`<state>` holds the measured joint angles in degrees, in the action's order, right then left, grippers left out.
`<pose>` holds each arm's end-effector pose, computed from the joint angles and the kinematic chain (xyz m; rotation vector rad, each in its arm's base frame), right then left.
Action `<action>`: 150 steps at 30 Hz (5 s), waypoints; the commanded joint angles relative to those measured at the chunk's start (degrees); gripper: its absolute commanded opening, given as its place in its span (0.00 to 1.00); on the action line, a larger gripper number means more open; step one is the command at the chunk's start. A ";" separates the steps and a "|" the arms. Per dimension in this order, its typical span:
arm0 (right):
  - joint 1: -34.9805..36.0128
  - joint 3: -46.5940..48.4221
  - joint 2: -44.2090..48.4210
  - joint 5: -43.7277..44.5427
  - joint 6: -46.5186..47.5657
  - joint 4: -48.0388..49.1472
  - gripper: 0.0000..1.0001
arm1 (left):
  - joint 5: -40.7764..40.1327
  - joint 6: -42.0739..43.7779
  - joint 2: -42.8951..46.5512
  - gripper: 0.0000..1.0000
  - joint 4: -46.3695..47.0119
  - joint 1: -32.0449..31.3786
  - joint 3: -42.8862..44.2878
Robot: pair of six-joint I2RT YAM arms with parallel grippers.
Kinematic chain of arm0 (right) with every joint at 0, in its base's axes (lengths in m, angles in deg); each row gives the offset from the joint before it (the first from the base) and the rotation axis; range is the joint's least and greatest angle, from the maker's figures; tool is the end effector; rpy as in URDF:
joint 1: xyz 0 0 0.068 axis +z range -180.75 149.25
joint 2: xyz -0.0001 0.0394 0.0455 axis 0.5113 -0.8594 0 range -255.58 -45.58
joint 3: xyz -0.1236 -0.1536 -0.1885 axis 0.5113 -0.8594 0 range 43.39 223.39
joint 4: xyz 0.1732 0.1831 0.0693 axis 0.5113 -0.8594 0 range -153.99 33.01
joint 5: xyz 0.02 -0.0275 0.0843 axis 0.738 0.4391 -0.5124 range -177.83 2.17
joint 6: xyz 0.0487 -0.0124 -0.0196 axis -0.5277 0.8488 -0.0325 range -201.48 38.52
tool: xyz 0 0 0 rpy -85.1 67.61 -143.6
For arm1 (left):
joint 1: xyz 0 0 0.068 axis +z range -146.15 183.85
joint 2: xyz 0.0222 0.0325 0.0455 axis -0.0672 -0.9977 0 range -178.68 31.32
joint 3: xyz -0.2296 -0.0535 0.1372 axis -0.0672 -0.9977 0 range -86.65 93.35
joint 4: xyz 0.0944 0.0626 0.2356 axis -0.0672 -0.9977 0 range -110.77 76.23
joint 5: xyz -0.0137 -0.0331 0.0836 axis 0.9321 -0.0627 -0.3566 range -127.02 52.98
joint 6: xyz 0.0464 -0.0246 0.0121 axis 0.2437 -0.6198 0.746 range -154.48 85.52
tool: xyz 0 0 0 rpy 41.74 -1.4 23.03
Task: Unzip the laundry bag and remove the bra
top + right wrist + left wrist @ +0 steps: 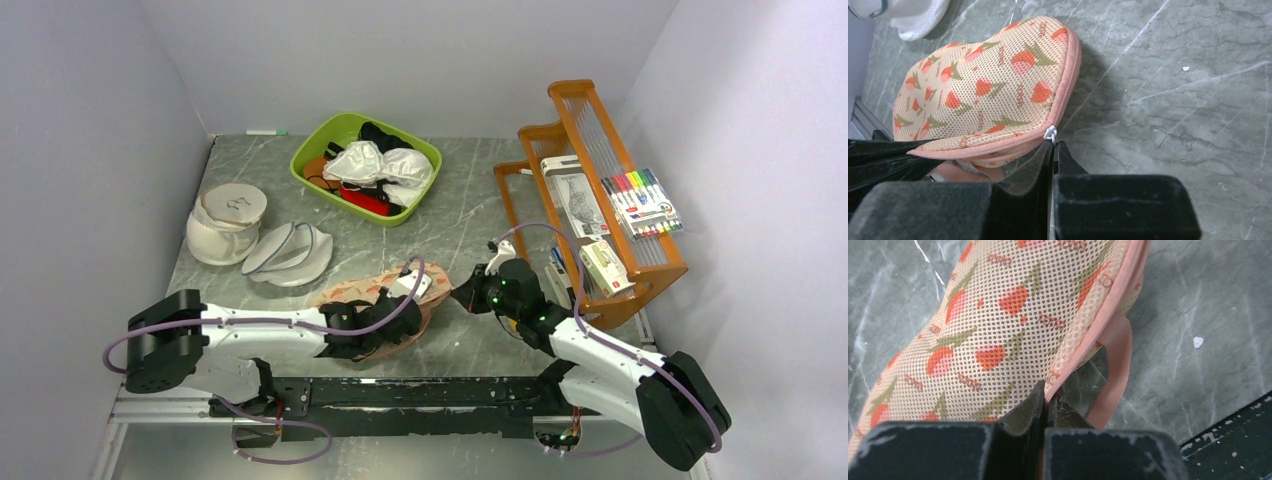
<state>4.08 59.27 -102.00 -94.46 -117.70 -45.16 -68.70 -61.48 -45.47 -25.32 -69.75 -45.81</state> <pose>0.1578 0.1149 0.1672 -0.0484 2.1888 0.8563 0.0923 -0.2477 0.1984 0.6616 2.1635 -0.2655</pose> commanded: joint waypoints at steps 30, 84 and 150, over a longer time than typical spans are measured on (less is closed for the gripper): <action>8.59 -0.38 -6.89 -22.79 3.22 17.47 0.00 | 23.02 0.14 10.27 0.78 -5.43 5.49 4.01; 8.96 -2.25 0.03 -16.72 5.21 8.12 0.00 | 8.52 -0.92 -4.41 0.31 -7.30 0.13 10.30; 0.64 -4.19 6.93 -16.14 3.70 6.82 0.00 | 8.86 1.96 -9.89 0.78 -8.37 0.04 18.56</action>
<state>4.93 55.31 -96.82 -109.70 -112.96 -40.09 -56.15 -59.73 -53.43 -33.39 -69.49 -27.06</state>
